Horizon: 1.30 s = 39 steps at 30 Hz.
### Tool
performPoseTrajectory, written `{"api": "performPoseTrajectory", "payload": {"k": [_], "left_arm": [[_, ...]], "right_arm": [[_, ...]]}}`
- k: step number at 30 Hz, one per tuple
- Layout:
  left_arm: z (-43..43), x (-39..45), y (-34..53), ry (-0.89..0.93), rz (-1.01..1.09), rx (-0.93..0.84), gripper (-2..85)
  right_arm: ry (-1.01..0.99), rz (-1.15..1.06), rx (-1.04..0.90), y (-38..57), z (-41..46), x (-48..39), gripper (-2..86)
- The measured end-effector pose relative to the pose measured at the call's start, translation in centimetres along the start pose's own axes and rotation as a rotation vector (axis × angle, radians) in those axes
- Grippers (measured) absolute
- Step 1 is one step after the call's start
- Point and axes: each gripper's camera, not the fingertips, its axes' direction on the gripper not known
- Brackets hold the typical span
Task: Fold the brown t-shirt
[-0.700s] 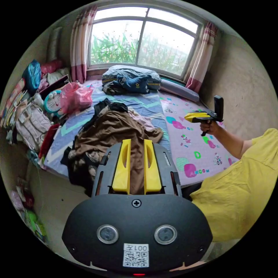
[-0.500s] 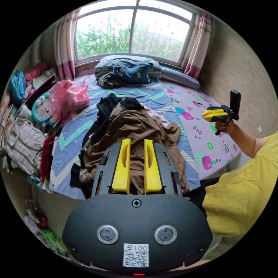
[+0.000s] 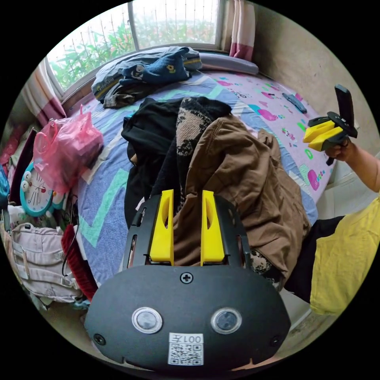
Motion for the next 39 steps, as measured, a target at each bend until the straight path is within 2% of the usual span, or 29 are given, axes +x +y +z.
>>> {"api": "performPoseTrajectory", "payload": {"k": [3,7,12,17,29,35,39], "left_arm": [[1.1,-1.3,-0.5,0.01,0.033,-0.046,2.0],[-1.6,-1.2,0.0,0.023,0.126,-0.006,-0.7],[-6.5,1.4,0.7,0.173,0.211,0.103,-0.9],[-6.3,3.0,0.5,-0.04,0.216,0.065,-0.9],[-4.3,-1.0,-0.7,-0.154,0.101,0.123,-1.3],[-3.7,-0.6,-1.7,0.065,0.162,0.166,-1.6],[-2.6,1.7,-3.2,0.139,0.23,0.174,-1.6]], "right_arm": [[0.0,0.029,0.002,-1.4,0.7,0.9,3.8],[-0.039,0.091,-0.009,-3.0,1.1,2.3,6.3],[-0.228,0.244,-0.011,-4.5,1.0,5.1,10.5],[-0.268,0.303,-0.032,-5.2,1.6,6.9,12.1],[-0.326,0.391,-0.079,-6.1,5.1,8.9,11.9],[-0.352,0.454,-0.042,-7.0,5.7,9.5,11.9],[-0.33,0.513,-0.017,-6.6,4.4,9.9,11.5]]}}
